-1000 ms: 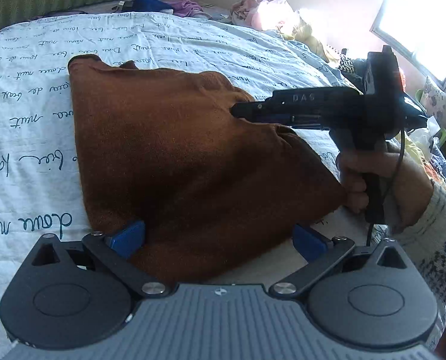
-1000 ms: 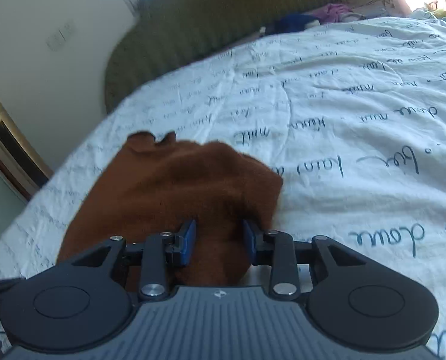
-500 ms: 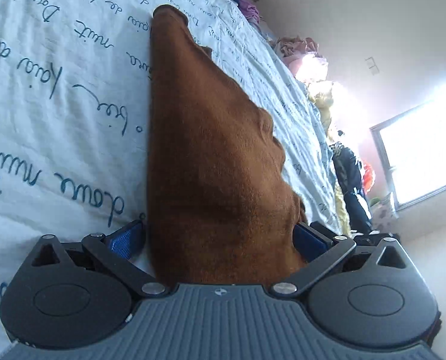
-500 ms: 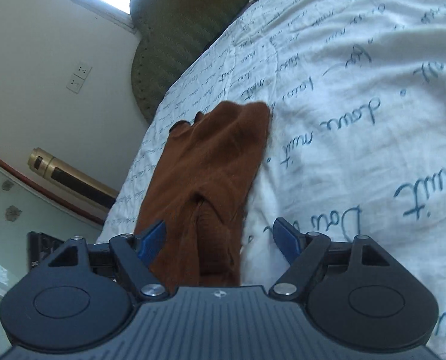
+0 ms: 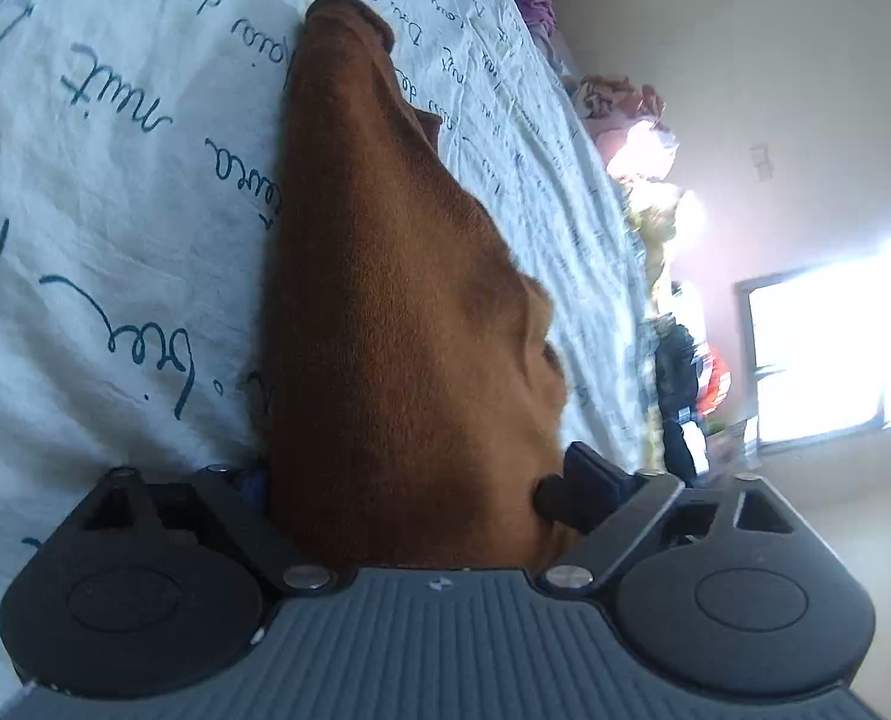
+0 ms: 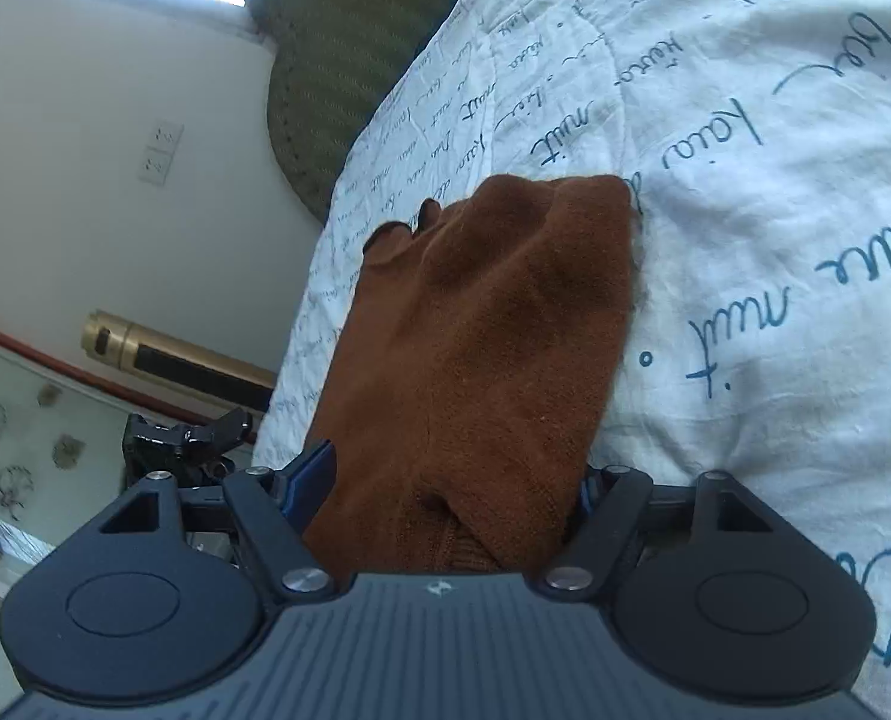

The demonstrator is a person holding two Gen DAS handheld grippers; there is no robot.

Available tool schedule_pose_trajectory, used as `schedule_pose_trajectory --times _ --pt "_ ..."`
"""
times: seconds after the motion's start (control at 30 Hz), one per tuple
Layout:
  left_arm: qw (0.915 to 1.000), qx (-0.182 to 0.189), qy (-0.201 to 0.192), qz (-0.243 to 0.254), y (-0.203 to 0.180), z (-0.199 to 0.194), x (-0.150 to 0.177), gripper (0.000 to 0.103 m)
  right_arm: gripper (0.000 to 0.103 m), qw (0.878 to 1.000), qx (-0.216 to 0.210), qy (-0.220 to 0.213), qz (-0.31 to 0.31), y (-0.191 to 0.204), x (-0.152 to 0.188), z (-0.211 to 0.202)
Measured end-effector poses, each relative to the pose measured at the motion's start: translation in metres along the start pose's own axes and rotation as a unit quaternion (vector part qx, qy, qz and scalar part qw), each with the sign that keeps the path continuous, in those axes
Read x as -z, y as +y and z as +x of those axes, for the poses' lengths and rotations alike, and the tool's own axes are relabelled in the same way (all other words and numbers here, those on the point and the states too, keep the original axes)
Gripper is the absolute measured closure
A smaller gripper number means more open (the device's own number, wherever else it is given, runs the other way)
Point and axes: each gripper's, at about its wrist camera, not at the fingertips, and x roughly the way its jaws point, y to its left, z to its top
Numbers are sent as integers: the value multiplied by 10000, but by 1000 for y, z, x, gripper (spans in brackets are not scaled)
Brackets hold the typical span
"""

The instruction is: Fold small clothes

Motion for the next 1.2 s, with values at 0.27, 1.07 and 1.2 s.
schedule_pose_trajectory --times 0.27,1.07,1.2 --pt "9280 -2120 -465 3028 -94 12 43 57 75 9747 1410 -352 -1697 80 21 2" --pt "9845 -743 -532 1497 -25 -72 107 13 28 9798 1074 -972 -1382 47 100 -98" --pt "9900 -542 -405 1236 -17 -66 123 18 35 9778 1188 -996 -1406 36 114 -105"
